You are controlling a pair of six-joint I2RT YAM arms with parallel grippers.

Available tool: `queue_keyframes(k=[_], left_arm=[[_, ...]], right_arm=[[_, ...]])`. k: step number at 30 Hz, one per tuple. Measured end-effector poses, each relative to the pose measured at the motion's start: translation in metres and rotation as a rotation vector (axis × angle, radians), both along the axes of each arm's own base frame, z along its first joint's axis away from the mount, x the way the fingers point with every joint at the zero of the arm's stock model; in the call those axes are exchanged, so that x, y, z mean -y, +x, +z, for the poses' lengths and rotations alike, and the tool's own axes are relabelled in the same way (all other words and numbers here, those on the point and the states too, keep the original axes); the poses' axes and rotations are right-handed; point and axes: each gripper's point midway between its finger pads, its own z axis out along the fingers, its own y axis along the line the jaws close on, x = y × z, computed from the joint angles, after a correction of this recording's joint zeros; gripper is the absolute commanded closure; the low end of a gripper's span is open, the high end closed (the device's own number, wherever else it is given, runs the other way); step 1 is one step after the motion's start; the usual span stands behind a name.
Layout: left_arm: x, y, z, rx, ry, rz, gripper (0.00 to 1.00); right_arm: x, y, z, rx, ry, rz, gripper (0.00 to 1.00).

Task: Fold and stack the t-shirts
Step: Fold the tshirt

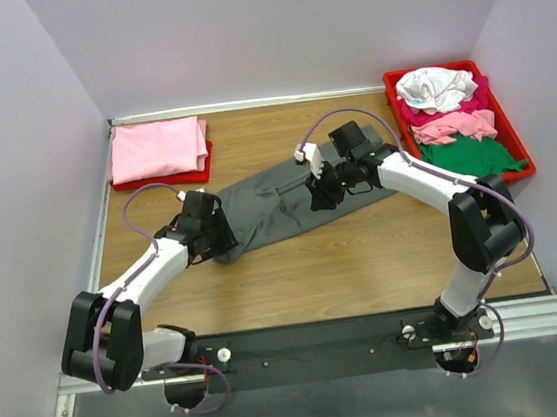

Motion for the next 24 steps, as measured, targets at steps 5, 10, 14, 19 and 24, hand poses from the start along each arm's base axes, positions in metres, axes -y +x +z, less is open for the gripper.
queue_keyframes(k=[5,10,14,19,24], left_arm=[[-0.003,-0.001,-0.011,-0.033,0.033,-0.004,0.51],[-0.004,-0.002,-0.014,-0.037,0.044,-0.017,0.66],[-0.004,-0.002,-0.014,-0.035,0.05,-0.028,0.78],[-0.002,0.0,-0.012,-0.028,0.052,-0.05,0.95],[-0.003,-0.001,-0.011,-0.033,0.058,-0.063,1.0]], right_arm=[[-0.001,-0.003,0.004,-0.006,0.022,0.01,0.58],[0.004,-0.001,0.003,-0.011,0.026,0.0,0.59],[0.005,-0.001,0.002,-0.012,0.023,0.0,0.59],[0.01,-0.006,-0.008,-0.01,-0.001,0.023,0.58],[0.02,-0.019,-0.022,-0.015,-0.044,0.085,0.52]])
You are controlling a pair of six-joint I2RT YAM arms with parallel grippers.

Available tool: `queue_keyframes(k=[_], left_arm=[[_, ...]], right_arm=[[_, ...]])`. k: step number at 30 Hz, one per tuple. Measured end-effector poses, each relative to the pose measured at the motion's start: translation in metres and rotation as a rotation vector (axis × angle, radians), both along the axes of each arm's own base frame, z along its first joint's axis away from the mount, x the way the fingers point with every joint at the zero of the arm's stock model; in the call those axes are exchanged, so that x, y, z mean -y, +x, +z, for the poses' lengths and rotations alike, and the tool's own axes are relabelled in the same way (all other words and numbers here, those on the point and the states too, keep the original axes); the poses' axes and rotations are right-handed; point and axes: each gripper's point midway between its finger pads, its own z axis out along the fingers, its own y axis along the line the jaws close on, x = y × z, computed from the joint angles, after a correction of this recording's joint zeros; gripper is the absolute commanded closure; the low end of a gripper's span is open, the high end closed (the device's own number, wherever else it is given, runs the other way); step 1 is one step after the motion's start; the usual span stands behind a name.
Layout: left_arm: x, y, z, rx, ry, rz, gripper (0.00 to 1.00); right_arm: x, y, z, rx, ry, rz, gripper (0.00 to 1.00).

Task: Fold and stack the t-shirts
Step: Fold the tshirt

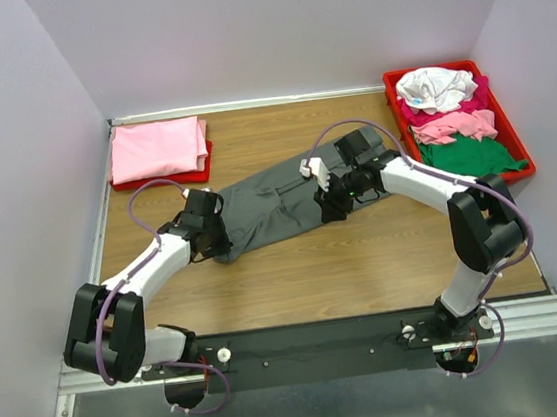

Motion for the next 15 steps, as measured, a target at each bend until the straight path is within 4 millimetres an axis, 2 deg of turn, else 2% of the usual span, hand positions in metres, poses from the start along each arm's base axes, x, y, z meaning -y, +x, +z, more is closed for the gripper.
queue_keyframes(k=[8,15], left_arm=[[0.002,0.007,0.019,0.041,-0.007,-0.014,1.0],[-0.003,0.002,0.016,0.018,0.007,-0.028,1.0]], right_arm=[[0.017,-0.024,-0.029,-0.003,-0.064,0.118,0.47],[0.015,-0.024,-0.034,0.036,-0.107,0.155,0.47]])
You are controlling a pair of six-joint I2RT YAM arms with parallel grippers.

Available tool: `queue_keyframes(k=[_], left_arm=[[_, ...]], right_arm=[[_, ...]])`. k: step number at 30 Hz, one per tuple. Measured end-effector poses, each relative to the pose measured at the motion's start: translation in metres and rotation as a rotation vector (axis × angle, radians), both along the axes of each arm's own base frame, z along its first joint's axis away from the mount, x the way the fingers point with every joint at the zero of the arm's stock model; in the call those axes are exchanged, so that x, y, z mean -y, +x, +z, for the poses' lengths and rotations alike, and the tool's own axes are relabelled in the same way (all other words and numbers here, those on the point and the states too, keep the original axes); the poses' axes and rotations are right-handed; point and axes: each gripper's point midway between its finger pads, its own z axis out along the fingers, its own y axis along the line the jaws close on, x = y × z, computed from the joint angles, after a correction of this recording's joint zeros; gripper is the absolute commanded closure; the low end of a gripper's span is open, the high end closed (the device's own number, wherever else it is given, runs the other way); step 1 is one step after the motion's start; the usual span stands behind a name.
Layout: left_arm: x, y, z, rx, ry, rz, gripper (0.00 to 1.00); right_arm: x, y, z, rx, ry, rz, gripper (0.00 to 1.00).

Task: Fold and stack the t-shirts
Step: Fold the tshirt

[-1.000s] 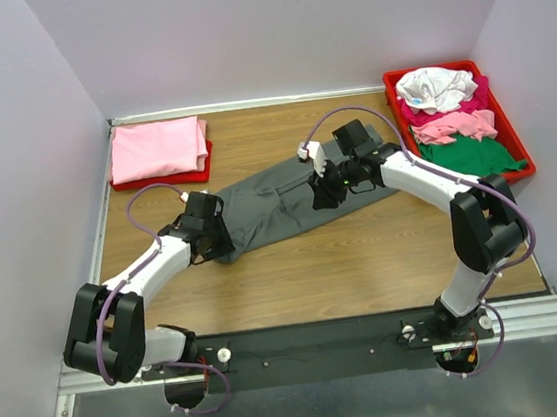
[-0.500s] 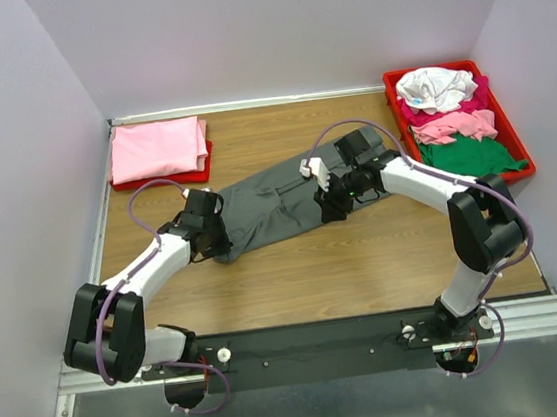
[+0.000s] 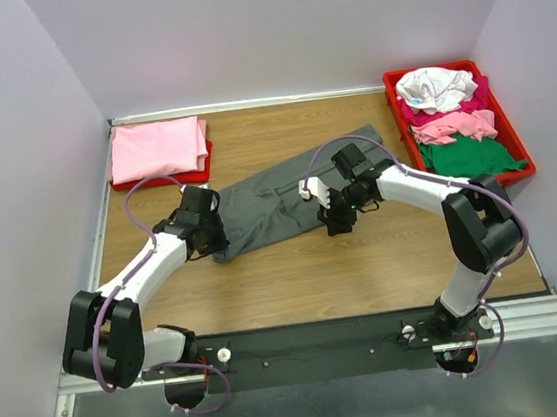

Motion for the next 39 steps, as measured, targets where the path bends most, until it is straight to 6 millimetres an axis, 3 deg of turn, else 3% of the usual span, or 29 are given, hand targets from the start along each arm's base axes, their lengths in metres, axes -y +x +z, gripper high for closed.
queue_keyframes(k=[8,19,39], left_arm=[[-0.018,-0.002,-0.002,-0.033,0.018,0.017,1.0],[-0.022,0.012,0.004,-0.037,0.034,-0.011,1.0],[-0.028,0.006,-0.01,-0.113,0.068,-0.031,1.0]], right_arm=[[-0.002,0.001,-0.01,0.026,-0.057,0.025,0.47],[-0.003,0.012,-0.008,0.074,-0.08,0.038,0.47],[-0.007,0.029,-0.012,0.13,-0.103,0.096,0.5]])
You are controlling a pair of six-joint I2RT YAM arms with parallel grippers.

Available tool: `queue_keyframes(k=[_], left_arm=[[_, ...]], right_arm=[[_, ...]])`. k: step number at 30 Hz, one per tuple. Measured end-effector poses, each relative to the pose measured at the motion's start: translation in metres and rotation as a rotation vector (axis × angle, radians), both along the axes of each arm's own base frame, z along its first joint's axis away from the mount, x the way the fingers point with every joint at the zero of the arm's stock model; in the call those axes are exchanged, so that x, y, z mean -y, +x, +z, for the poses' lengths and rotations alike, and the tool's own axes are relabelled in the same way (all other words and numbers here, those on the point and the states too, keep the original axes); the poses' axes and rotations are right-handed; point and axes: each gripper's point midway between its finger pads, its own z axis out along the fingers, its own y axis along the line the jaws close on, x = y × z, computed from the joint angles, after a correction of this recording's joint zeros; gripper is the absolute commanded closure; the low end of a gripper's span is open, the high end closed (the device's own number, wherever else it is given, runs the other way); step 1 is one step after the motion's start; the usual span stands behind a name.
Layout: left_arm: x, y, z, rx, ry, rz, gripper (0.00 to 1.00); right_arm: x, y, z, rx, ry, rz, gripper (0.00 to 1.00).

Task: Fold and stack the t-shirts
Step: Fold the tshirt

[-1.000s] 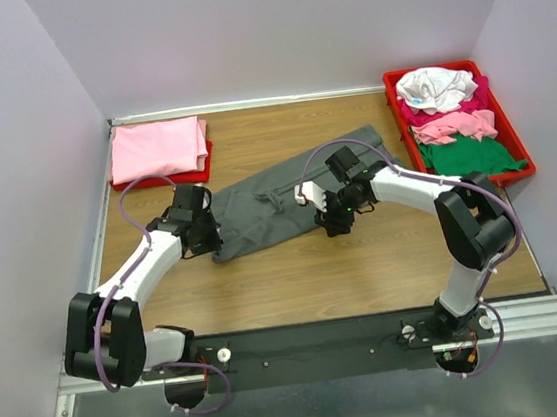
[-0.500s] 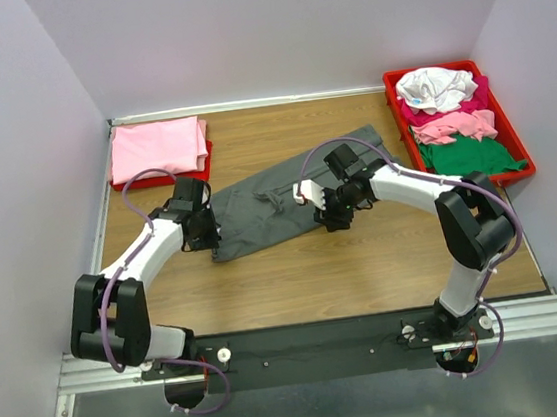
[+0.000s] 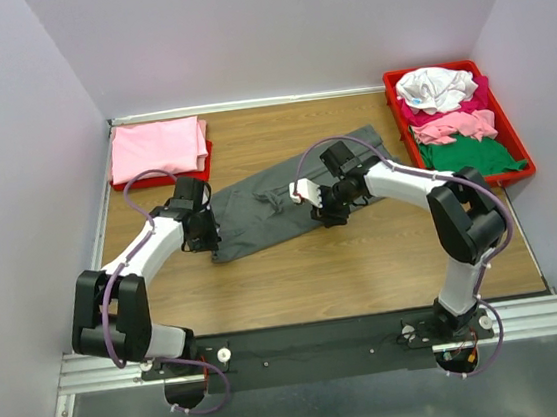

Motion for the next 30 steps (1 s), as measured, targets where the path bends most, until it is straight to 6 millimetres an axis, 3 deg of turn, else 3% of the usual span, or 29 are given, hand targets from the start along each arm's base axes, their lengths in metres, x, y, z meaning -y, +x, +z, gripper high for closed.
queue_keyframes(k=[5,6,12,18,23,25,26,28,30], left_arm=[[-0.001,-0.002,-0.003,-0.018,0.004,0.0,1.0],[-0.001,-0.003,-0.005,-0.024,0.005,0.0,1.0],[-0.002,-0.006,-0.01,-0.052,0.012,0.002,1.0],[-0.004,-0.011,-0.015,-0.08,0.02,0.005,1.0],[-0.008,-0.012,-0.016,-0.09,0.028,0.016,1.0],[-0.008,-0.013,-0.016,-0.096,0.03,0.017,1.0],[-0.008,-0.014,-0.016,-0.099,0.03,0.017,1.0],[-0.009,-0.016,-0.017,-0.108,0.033,0.017,0.99],[-0.01,-0.018,-0.018,-0.118,0.039,0.018,0.85]], right_arm=[[0.0,0.003,-0.003,0.007,-0.008,0.007,0.56],[0.0,0.003,-0.005,0.004,-0.013,0.008,0.64],[0.004,0.005,-0.012,0.007,-0.038,0.011,0.88],[0.006,0.008,-0.013,0.023,-0.052,0.008,0.96],[0.008,0.007,-0.013,0.036,-0.055,0.007,0.95],[0.009,0.006,-0.013,0.038,-0.054,0.007,0.91],[0.009,0.006,-0.013,0.038,-0.054,0.007,0.87],[0.01,0.005,-0.013,0.038,-0.053,0.006,0.7],[0.011,0.003,-0.012,0.036,-0.056,0.002,0.55]])
